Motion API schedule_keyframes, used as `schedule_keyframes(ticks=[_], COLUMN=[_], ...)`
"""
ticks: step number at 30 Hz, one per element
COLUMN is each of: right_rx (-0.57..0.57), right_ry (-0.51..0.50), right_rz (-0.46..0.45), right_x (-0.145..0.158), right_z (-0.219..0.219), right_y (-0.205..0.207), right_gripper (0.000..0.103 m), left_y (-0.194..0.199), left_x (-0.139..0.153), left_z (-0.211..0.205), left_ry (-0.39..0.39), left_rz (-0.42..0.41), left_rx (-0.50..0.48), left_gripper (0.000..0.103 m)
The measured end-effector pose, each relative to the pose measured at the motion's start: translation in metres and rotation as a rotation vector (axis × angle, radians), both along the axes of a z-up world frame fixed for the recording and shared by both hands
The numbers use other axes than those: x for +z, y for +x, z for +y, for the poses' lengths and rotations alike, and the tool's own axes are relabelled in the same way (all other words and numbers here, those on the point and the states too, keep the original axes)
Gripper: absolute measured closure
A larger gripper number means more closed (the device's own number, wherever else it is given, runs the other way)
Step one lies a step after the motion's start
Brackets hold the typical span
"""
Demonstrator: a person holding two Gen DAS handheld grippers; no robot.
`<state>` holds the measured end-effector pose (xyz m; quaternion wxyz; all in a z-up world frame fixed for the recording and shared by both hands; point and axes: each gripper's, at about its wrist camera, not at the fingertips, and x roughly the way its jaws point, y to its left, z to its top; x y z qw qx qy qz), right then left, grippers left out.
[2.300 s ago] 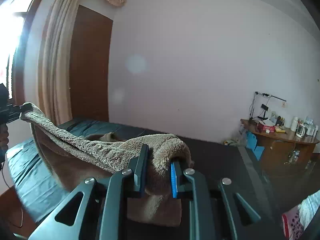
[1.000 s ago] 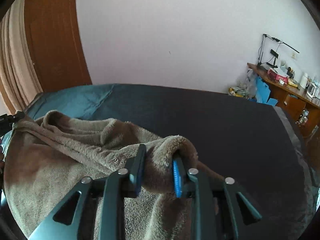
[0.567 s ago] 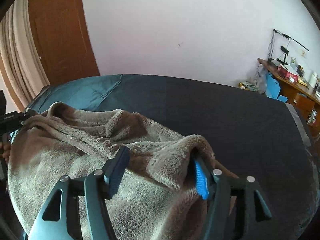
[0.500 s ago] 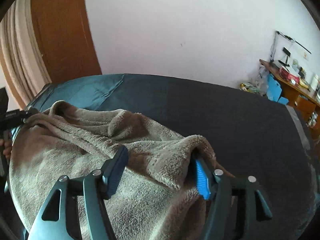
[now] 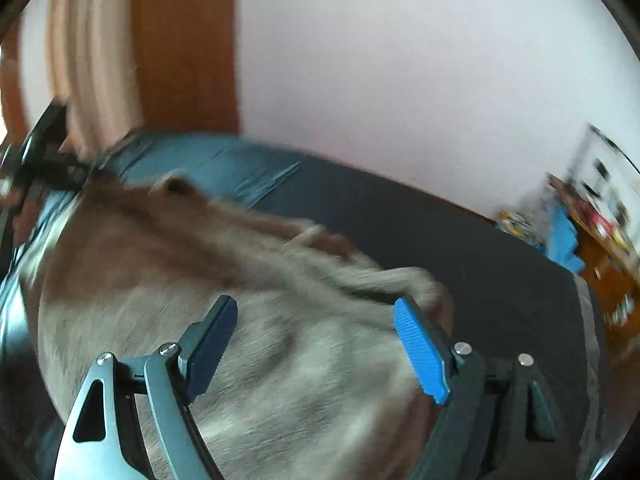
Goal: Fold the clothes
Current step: 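Lay the folded hem down and open both grippers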
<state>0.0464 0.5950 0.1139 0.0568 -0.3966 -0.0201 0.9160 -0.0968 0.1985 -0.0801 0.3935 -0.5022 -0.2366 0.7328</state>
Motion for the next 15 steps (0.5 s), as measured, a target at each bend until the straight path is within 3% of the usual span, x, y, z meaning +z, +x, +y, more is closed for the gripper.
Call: schedule_keyframes(ticks=[3, 9, 12, 15], right_rx=[0.017, -0.088, -0.126, -0.116], right_ry=[0.012, -0.066, -0.111, -0.089], right_rz=[-0.071, -0.127, -0.145, -0.152], right_x=[-0.014, -0.044, -0.057, -0.064], right_z=[-0.005, 0.025, 0.038, 0.037], right_y=[-0.017, -0.046, -0.052, -0.052], right_gripper=[0.019, 0.019, 0.02, 0.02], left_y=[-0.003, -0.003, -0.01, -0.025], left_x=[0.003, 0.005, -0.009, -0.029], left_z=[-0.005, 0.021, 0.026, 0.027], left_ry=[0.141, 0.014, 0.047, 0.069], left_rz=[-0.046, 0.037, -0.032, -0.151], left_rx=[0.018, 0.02, 0.034, 0.065], left_gripper=[0.044, 0.044, 0.043, 0.043])
